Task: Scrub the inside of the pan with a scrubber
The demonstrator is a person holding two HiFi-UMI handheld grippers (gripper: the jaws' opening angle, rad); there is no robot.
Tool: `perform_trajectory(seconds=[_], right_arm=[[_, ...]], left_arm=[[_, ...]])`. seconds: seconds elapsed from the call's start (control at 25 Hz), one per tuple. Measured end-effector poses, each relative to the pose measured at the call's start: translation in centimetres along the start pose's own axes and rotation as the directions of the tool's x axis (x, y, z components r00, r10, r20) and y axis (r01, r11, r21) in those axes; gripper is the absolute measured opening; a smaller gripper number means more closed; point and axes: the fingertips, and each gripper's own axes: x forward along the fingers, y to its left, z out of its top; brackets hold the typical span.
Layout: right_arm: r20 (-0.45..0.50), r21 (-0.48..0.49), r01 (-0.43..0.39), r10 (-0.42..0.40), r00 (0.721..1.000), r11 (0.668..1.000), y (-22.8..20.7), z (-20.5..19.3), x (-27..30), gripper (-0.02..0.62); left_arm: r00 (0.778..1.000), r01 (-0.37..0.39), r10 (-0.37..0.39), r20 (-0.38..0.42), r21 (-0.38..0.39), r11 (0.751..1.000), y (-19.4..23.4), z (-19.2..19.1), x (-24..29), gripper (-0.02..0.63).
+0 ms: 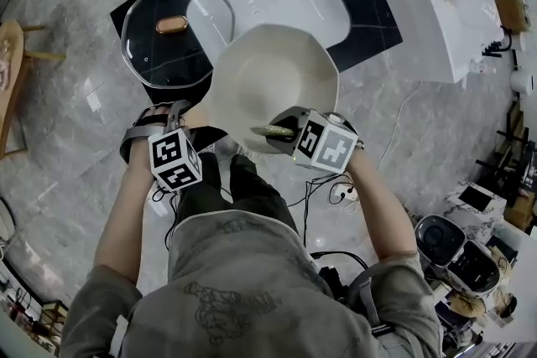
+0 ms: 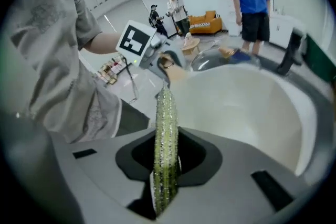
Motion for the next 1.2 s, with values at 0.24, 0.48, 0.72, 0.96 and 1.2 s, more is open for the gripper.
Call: perform_trajectory(seconds=[0.24, 0.48, 0.72, 0.96, 1.2], right_arm=[[0.029, -0.358, 0.622, -0.657, 0.753, 0.697, -12.6, 2.2, -5.7, 0.075], [0.011, -0.683, 0.585, -0.795, 0.607, 0.437, -18.7, 1.7, -2.9, 0.075], [-0.057, -0.782, 0.504, -0.848, 0.527, 0.366, -20.7, -0.4, -0.8, 0.077], [-0.25, -0.756, 0.39, -0.783, 0.57, 0.526, -19.0, -4.8, 0.5, 0.077], [-0.429, -0.518, 0.389, -0.625, 0.652, 0.762, -15.6, -8.5, 1.0, 0.077]], left_arm=[[1.0, -0.007, 0.007, 0.008, -0.001, 1.0, 0.1, 0.2, 0.0, 0.184], [1.0, -0.003, 0.003, 0.013, 0.0, 1.0, 0.1, 0.1, -0.2, 0.184], [1.0, 0.011, -0.01, 0.024, -0.016, 1.0, 0.1, 0.2, -0.1, 0.181], [1.0, 0.003, -0.002, 0.026, -0.018, 1.0, 0.0, 0.1, -0.1, 0.179], [1.0, 0.006, -0.005, 0.027, -0.034, 0.999, 0.1, 0.1, 0.0, 0.179]])
